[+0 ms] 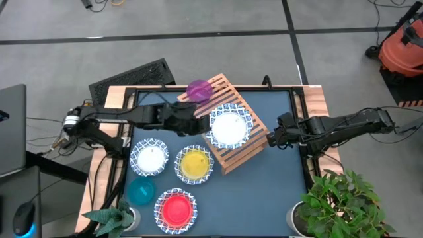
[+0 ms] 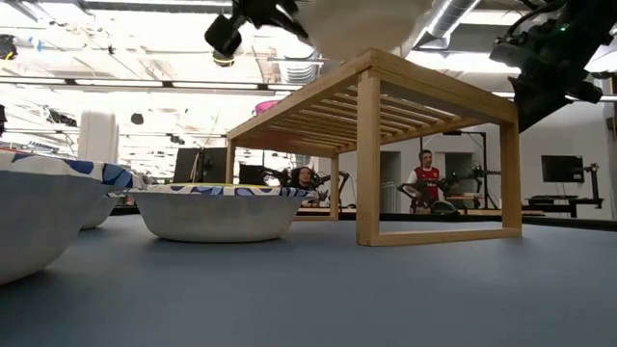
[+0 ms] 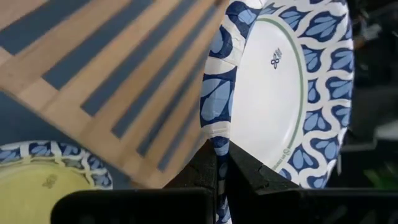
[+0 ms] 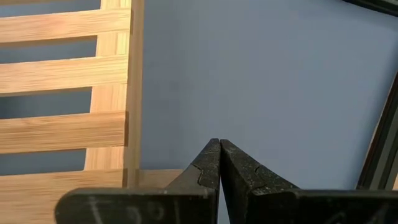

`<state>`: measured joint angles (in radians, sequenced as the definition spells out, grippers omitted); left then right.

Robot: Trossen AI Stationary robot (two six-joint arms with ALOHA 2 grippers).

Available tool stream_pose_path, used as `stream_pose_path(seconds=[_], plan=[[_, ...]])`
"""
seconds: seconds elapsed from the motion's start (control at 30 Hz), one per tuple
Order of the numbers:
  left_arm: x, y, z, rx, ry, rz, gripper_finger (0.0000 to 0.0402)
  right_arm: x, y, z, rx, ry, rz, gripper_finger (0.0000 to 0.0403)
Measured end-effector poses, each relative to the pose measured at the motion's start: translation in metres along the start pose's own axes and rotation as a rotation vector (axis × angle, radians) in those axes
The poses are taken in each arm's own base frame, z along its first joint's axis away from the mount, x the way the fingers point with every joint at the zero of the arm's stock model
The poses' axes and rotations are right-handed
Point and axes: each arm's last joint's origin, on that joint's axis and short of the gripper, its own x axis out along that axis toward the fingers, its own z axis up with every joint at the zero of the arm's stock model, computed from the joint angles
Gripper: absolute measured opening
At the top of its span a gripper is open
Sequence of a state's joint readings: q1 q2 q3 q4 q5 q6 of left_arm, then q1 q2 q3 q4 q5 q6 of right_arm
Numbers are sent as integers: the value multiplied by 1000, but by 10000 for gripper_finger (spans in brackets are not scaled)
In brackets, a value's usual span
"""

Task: Place and stack bowls onto a shelf
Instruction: Put the white bowl on the shelf

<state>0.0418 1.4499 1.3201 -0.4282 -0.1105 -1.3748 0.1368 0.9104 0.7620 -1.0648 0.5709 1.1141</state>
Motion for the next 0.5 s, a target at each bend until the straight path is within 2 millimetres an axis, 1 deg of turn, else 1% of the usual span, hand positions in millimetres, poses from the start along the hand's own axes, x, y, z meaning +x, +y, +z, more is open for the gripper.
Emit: stream_pose_path(seconds=[0.1,0.23,0.4,0.5], plan=[[13,3,-2,-39,-7,36,0,0,0,0,-15,-1,1,36],[23,3,-3,-55,-23,58,0,0,0,0,-15,-1,1,36],[21,-3,1,-57,-88,42,0,0,0,0,-17,-2,1,36],[20,-2,2,-37,-111,54,0,0,0,0,-15,-3,3,36]])
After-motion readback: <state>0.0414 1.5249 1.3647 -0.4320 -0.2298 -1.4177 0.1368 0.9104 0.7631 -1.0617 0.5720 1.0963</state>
